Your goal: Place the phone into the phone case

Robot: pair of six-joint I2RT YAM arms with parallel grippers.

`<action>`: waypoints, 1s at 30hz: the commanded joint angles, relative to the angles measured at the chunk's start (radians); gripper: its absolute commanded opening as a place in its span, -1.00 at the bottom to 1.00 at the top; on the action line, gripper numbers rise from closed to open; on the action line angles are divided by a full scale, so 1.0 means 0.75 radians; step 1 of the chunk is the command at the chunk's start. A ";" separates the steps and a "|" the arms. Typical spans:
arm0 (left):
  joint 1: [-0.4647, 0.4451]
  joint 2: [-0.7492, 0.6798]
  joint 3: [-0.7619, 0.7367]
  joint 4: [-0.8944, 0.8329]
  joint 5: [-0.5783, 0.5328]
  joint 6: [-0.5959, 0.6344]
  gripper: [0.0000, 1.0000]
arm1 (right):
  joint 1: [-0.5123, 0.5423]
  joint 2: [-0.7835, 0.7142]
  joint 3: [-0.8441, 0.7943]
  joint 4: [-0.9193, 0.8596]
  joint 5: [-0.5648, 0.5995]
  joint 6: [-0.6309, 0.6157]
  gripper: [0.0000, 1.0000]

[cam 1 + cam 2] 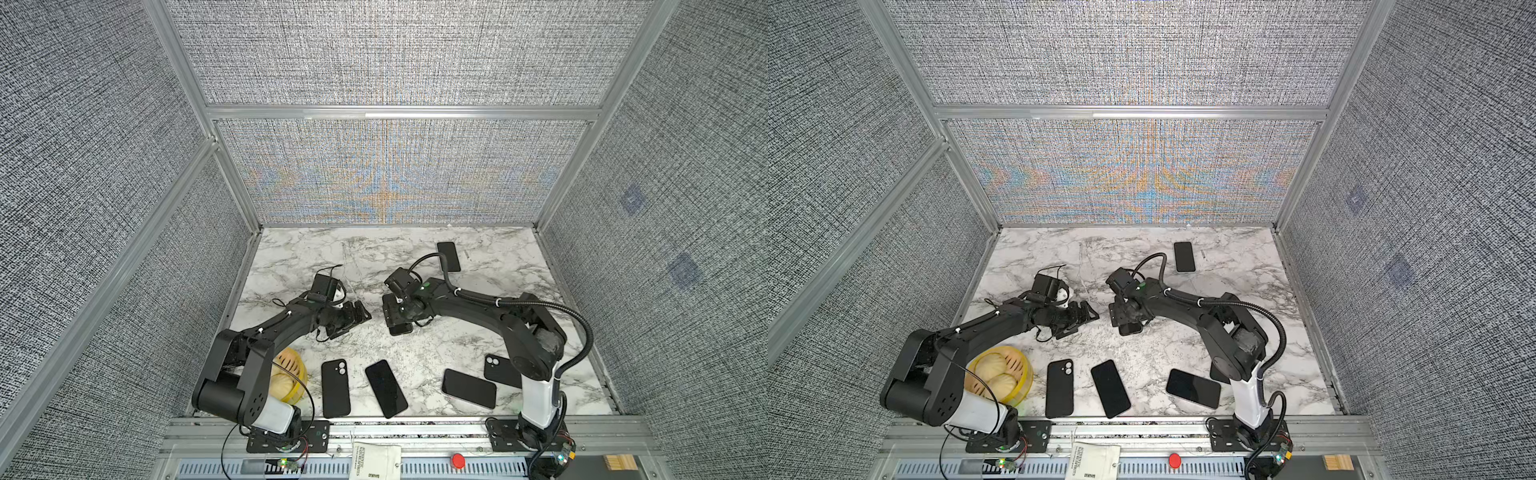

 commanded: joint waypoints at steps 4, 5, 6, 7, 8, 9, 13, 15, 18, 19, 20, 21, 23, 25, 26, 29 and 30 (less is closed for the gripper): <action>0.014 0.000 -0.017 0.015 0.011 0.015 0.87 | 0.011 0.061 0.059 -0.066 0.087 0.014 0.76; 0.014 0.004 -0.019 0.018 0.016 0.014 0.88 | 0.010 0.074 0.068 -0.066 0.088 0.016 0.77; 0.016 0.008 -0.021 0.024 0.020 0.013 0.88 | 0.011 0.090 0.078 -0.071 0.091 0.015 0.77; 0.017 0.010 -0.022 0.028 0.022 0.012 0.88 | 0.011 0.100 0.086 -0.077 0.094 0.015 0.77; 0.018 0.014 -0.024 0.032 0.026 0.012 0.88 | 0.011 0.116 0.096 -0.081 0.102 0.015 0.77; 0.018 0.018 -0.024 0.038 0.031 0.010 0.89 | 0.011 0.129 0.101 -0.083 0.107 0.018 0.77; 0.020 0.027 -0.029 0.048 0.039 0.008 0.89 | 0.013 0.159 0.117 -0.097 0.117 0.029 0.77; 0.020 0.029 -0.032 0.052 0.039 0.008 0.89 | 0.017 0.171 0.118 -0.097 0.127 0.034 0.76; 0.020 0.034 -0.031 0.058 0.043 0.006 0.89 | 0.017 0.193 0.126 -0.109 0.148 0.047 0.76; 0.020 0.036 -0.032 0.060 0.045 0.006 0.89 | 0.018 0.205 0.134 -0.116 0.152 0.052 0.75; 0.020 0.040 -0.030 0.061 0.045 0.007 0.89 | 0.020 0.215 0.140 -0.122 0.152 0.058 0.74; 0.020 0.041 -0.029 0.063 0.047 0.006 0.89 | 0.021 0.226 0.148 -0.124 0.150 0.062 0.69; 0.020 0.047 -0.029 0.063 0.048 0.006 0.89 | 0.025 0.237 0.154 -0.125 0.152 0.071 0.60; 0.020 0.051 -0.027 0.064 0.051 0.004 0.89 | 0.025 0.235 0.152 -0.131 0.166 0.084 0.49; 0.020 0.052 -0.026 0.067 0.053 0.004 0.89 | 0.026 0.232 0.150 -0.134 0.179 0.094 0.44; 0.020 0.061 -0.022 0.065 0.053 0.004 0.89 | 0.018 0.223 0.147 -0.140 0.205 0.107 0.33; 0.020 0.064 -0.017 0.064 0.054 0.006 0.89 | 0.012 0.216 0.146 -0.140 0.205 0.110 0.29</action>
